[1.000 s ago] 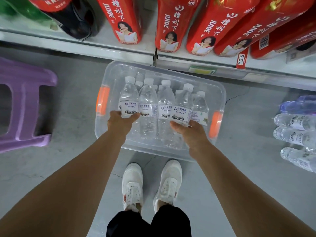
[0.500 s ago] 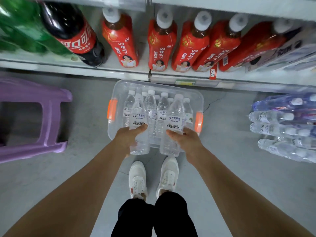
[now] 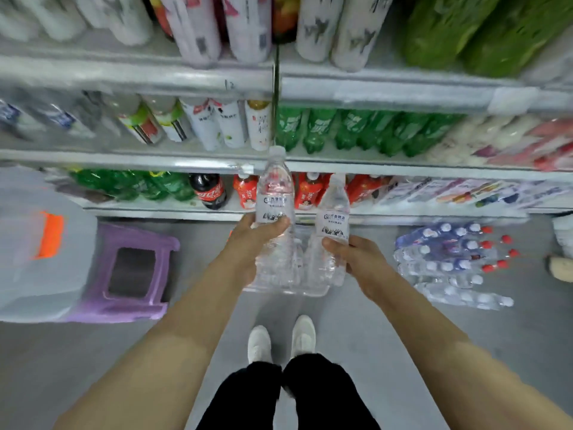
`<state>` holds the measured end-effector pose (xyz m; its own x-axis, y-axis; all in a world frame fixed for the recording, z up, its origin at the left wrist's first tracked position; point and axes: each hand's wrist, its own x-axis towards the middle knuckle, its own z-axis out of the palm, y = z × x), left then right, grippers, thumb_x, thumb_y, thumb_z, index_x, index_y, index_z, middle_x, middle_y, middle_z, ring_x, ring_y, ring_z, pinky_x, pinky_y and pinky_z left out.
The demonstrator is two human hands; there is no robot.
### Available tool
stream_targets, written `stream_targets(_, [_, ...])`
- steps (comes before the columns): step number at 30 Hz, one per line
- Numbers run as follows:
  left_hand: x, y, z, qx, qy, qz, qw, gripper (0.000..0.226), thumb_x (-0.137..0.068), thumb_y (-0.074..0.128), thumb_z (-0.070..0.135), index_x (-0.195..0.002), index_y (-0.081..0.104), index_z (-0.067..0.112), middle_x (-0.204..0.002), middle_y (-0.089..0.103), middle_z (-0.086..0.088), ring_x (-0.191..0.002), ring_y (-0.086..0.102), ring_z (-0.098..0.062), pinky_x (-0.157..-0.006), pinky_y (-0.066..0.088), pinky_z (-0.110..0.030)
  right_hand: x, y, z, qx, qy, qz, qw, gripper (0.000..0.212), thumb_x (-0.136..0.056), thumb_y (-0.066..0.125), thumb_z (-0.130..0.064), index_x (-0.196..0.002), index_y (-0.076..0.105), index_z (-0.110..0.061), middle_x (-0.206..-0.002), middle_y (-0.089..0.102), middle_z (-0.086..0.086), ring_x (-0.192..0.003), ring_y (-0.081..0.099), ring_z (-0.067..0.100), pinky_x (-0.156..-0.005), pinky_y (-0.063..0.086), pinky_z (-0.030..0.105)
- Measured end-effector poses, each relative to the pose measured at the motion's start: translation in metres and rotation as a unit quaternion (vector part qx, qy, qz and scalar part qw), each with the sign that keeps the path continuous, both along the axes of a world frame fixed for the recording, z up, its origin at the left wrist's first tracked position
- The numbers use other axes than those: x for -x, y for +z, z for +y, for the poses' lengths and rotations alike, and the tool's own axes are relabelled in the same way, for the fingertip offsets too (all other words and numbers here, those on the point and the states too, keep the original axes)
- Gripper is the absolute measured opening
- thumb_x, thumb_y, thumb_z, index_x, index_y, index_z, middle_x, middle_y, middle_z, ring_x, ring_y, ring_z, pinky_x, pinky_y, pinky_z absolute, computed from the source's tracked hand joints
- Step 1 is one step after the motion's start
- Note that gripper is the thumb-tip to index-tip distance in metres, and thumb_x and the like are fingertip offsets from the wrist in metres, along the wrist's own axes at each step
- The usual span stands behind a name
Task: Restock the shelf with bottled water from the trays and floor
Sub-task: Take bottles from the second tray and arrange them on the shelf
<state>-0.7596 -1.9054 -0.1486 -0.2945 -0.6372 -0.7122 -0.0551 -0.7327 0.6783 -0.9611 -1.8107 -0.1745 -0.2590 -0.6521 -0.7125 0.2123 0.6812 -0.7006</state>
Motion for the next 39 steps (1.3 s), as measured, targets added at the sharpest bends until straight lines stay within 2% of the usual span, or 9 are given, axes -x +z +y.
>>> stream_targets(3, [0.000, 0.089, -0.009, 0.091, -0.049, 0.039, 0.994, 0.049, -0.072, 0.087, 0.029, -0.109, 0.057, 0.032, -0.105, 0.075, 0.006, -0.106, 0.069, -0.013, -0.097, 0.047, -0.034, 0.006, 0.094, -0.001, 0.086, 0.005, 0.006, 0.996, 0.026, -0.086, 0.077, -0.019, -0.112, 0.074, -0.017, -0.102, 0.079, 0.000, -0.092, 0.076, 0.014, -0.076, 0.055, 0.026])
stream_targets(6, [0.009, 0.179, -0.020, 0.180, -0.060, 0.090, 0.978, 0.032, -0.085, 0.076, 0.022, -0.097, 0.051, 0.036, -0.076, 0.072, 0.022, -0.072, 0.066, 0.014, -0.067, 0.048, -0.011, 0.010, 0.177, -0.009, 0.157, 0.011, 0.033, 0.987, 0.045, -0.073, 0.086, -0.029, -0.115, 0.074, -0.018, -0.110, 0.078, 0.000, -0.103, 0.074, 0.017, -0.085, 0.054, 0.032])
stream_targets(10, [0.015, 0.289, -0.033, 0.305, -0.071, 0.120, 0.942, 0.085, -0.060, 0.085, 0.045, -0.135, 0.055, 0.020, -0.121, 0.072, 0.001, -0.105, 0.069, -0.010, -0.085, 0.053, -0.024, 0.011, 0.281, -0.022, 0.261, -0.008, 0.076, 0.962, 0.070, -0.057, 0.095, -0.040, -0.116, 0.072, -0.012, -0.110, 0.078, 0.005, -0.099, 0.075, 0.020, -0.086, 0.058, 0.037])
stream_targets(13, [0.009, 0.360, -0.038, 0.371, -0.062, 0.169, 0.911, 0.039, -0.080, 0.072, 0.027, -0.117, 0.061, 0.021, -0.101, 0.077, 0.007, -0.079, 0.071, 0.003, -0.065, 0.053, -0.012, 0.012, 0.349, -0.023, 0.334, -0.023, 0.108, 0.936, 0.053, -0.068, 0.092, -0.026, -0.115, 0.072, -0.013, -0.112, 0.077, 0.005, -0.107, 0.072, 0.024, -0.103, 0.052, 0.049])
stream_targets(19, [-0.004, 0.463, -0.061, 0.466, -0.024, 0.212, 0.859, 0.059, -0.071, 0.085, 0.041, -0.121, 0.064, 0.017, -0.109, 0.076, -0.002, -0.102, 0.072, -0.020, -0.096, 0.050, -0.043, 0.024, 0.485, -0.038, 0.481, -0.018, 0.138, 0.866, 0.073, -0.054, 0.097, -0.036, -0.118, 0.069, -0.012, -0.112, 0.077, 0.005, -0.104, 0.074, 0.021, -0.095, 0.051, 0.042])
stream_targets(24, [0.002, 0.509, -0.090, 0.504, 0.030, 0.225, 0.834, 0.060, -0.067, 0.086, 0.036, -0.119, 0.065, 0.016, -0.106, 0.076, -0.003, -0.090, 0.073, -0.013, -0.083, 0.048, -0.035, 0.048, 0.590, -0.087, 0.571, -0.013, 0.113, 0.813, 0.051, -0.068, 0.083, -0.017, -0.116, 0.067, -0.010, -0.106, 0.078, 0.006, -0.097, 0.076, 0.022, -0.090, 0.052, 0.041])
stream_targets(29, [0.015, 0.526, -0.122, 0.485, 0.058, 0.235, 0.840, 0.072, -0.058, 0.093, 0.040, -0.121, 0.065, 0.019, -0.109, 0.075, -0.009, -0.106, 0.070, -0.030, -0.101, 0.048, -0.055, 0.077, 0.654, -0.180, 0.582, 0.017, 0.171, 0.795, 0.051, -0.067, 0.086, -0.022, -0.116, 0.070, -0.018, -0.107, 0.078, -0.002, -0.110, 0.070, 0.021, -0.107, 0.044, 0.042])
stream_targets(33, [0.033, 0.535, -0.142, 0.482, 0.102, 0.230, 0.839, 0.076, -0.055, 0.095, 0.041, -0.120, 0.064, 0.017, -0.107, 0.075, -0.014, -0.104, 0.070, -0.037, -0.100, 0.048, -0.059, 0.098, 0.669, -0.266, 0.549, 0.032, 0.189, 0.813, 0.089, -0.051, 0.098, -0.034, -0.131, 0.065, -0.015, -0.118, 0.075, 0.000, -0.114, 0.068, 0.023, -0.109, 0.045, 0.049])
stream_targets(39, [0.049, 0.550, -0.157, 0.507, 0.158, 0.234, 0.815, 0.059, -0.058, 0.092, 0.028, -0.107, 0.065, 0.013, -0.095, 0.076, -0.015, -0.099, 0.068, -0.043, -0.097, 0.048, -0.064, 0.109, 0.667, -0.355, 0.498, 0.089, 0.195, 0.840, 0.081, -0.069, 0.095, -0.026, -0.139, 0.057, -0.011, -0.130, 0.066, 0.004, -0.118, 0.063, 0.025, -0.096, 0.050, 0.036])
